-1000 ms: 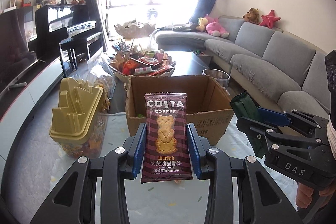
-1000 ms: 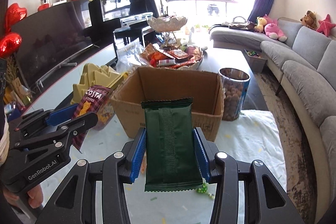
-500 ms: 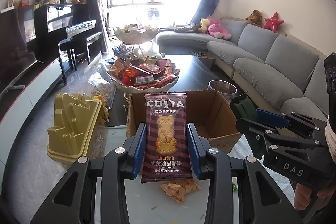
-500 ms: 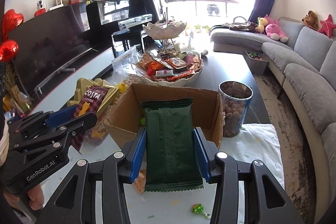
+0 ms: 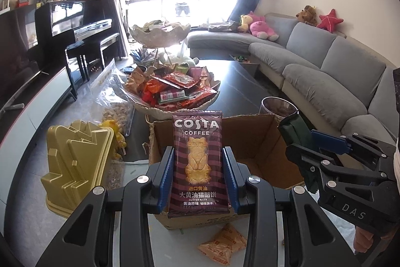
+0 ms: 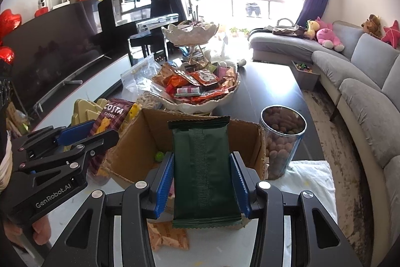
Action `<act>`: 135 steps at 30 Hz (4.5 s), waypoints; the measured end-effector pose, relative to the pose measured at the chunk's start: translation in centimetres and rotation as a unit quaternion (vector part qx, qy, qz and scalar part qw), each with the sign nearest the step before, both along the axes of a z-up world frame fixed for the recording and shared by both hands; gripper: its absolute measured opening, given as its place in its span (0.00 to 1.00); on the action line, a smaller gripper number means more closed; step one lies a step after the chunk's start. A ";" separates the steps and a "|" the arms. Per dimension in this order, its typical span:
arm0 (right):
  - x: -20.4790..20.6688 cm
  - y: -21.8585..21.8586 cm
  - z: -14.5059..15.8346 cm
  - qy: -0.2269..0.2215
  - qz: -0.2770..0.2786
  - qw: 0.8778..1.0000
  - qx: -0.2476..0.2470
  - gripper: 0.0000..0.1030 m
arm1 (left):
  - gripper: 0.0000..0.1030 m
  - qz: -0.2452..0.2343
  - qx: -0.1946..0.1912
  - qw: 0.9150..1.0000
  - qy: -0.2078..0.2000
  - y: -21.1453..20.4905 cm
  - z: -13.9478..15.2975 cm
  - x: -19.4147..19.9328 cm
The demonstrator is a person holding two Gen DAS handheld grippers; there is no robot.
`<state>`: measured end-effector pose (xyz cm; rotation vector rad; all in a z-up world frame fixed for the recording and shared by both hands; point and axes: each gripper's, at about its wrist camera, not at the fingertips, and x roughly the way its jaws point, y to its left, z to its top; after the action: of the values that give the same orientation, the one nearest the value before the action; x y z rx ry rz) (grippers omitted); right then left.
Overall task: Organize snacks
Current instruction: 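Carry both packets into the cardboard box and open both tools, then move both tools back toward the gold biscuit packet and green lollipop, then grasp the green lollipop with the right tool while the left grasps the gold biscuit packet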
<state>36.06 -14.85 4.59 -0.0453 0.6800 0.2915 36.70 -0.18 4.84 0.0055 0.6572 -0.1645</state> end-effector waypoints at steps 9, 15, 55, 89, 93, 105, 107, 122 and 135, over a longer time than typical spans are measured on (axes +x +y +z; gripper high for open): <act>2.8 -0.3 -1.8 0.015 -0.008 1.000 -0.001 0.45 | 0.47 0.003 0.011 1.000 0.023 -0.5 -1.8 2.7; 3.0 -0.6 -2.4 0.000 -0.032 0.999 -0.027 0.62 | 0.63 0.012 0.021 1.000 0.010 -0.1 -1.9 1.5; -10.4 -4.6 -8.5 0.067 -0.005 0.997 -0.048 0.62 | 0.73 -0.051 0.065 0.996 0.039 -4.8 -6.4 -12.8; -7.8 -5.1 -17.9 0.166 -0.005 0.984 -0.070 0.43 | 0.73 -0.085 0.091 0.986 0.113 -5.7 -14.3 -9.1; -7.4 -5.1 -18.3 0.168 -0.008 0.983 -0.073 0.32 | 0.74 -0.086 0.093 0.986 0.109 -5.5 -14.3 -8.7; -7.1 -3.4 -17.1 0.152 -0.009 0.987 -0.054 0.26 | 0.74 -0.111 0.091 0.984 0.101 -4.0 -14.4 -7.1; -7.0 -3.0 -16.8 0.152 -0.011 0.987 -0.043 0.26 | 0.77 -0.128 0.103 0.982 0.093 -3.9 -14.2 -6.7; -6.2 -2.1 -18.0 0.183 -0.062 0.980 0.040 0.26 | 0.77 -0.228 0.153 0.955 0.114 -5.1 -16.2 -2.6; -6.1 -3.0 -18.3 0.187 -0.072 0.978 0.049 0.26 | 0.47 -0.202 0.092 0.966 0.135 -5.3 -17.6 -2.6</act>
<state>29.98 -17.88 -13.74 0.1571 1.0371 0.1954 34.13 -5.48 -12.76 0.3026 0.9378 -0.5033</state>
